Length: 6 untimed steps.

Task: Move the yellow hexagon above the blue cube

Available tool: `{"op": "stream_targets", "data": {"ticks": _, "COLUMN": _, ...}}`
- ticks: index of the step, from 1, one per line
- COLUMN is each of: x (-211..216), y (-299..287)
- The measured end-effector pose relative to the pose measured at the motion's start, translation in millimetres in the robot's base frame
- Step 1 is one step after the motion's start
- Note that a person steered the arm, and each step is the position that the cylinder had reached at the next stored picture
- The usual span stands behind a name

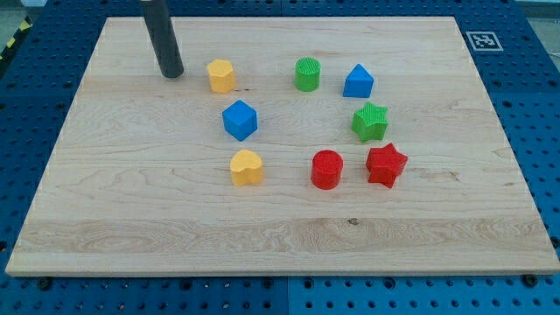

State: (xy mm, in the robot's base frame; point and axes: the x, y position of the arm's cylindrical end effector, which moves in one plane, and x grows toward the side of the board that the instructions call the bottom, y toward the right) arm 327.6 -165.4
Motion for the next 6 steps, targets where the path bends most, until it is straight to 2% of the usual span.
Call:
{"op": "stream_targets", "data": {"ticks": 3, "x": 5, "y": 11}}
{"op": "stream_targets", "data": {"ticks": 6, "x": 5, "y": 50}}
